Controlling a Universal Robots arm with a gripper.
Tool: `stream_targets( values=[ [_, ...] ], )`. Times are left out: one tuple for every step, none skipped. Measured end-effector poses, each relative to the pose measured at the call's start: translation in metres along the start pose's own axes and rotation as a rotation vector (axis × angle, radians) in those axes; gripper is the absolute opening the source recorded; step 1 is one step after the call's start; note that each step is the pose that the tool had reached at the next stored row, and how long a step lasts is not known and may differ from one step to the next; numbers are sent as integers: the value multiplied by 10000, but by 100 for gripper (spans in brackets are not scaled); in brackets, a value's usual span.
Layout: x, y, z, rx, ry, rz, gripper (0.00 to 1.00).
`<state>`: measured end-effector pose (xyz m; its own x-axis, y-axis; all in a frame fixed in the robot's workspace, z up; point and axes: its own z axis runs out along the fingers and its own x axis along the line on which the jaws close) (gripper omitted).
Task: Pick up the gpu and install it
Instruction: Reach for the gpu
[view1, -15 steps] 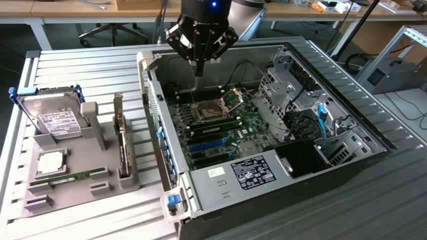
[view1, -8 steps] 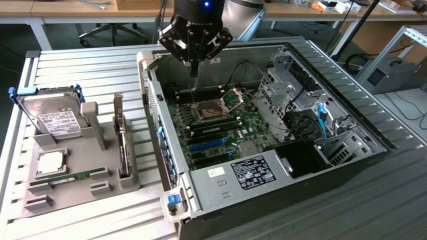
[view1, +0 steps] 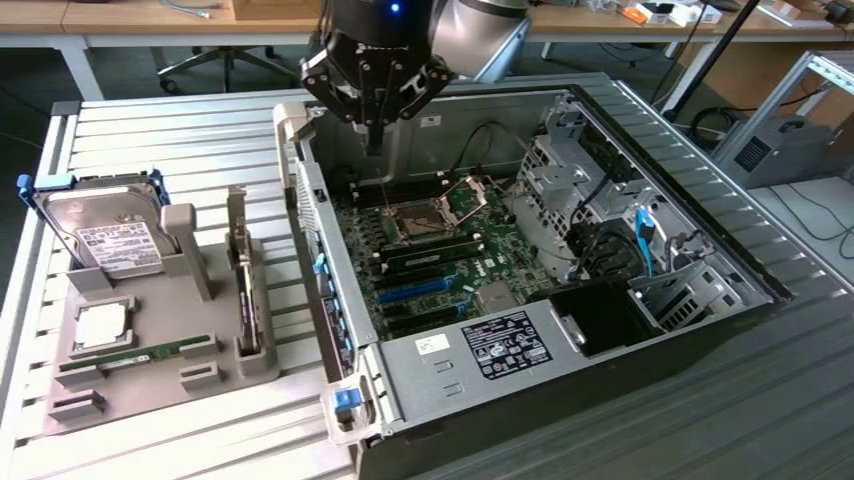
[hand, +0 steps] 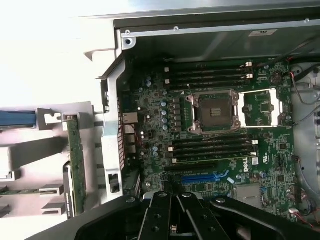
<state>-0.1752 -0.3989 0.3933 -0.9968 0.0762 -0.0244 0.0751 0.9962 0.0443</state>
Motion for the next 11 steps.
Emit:
stream_targets(
  values=[
    [15,-1,-1,1,0,-1,11],
    [37,-3,-1,0,0,-1,11],
    [56,-4,-1,0,0,-1,11],
    [83,-6,-2,0,0,0,11],
    [108,-8,-3,0,0,0,11],
    [135,-10,-3,0,-1,0,11],
    [151,-11,-4,-1,-1,0,11],
    [173,-13,-5,0,0,0,11],
    [194,-15,-5,0,-1,0,11],
    [206,-16,-5,-1,0,-1,11],
    [219,-17,-6,0,0,0,11]
  ],
)
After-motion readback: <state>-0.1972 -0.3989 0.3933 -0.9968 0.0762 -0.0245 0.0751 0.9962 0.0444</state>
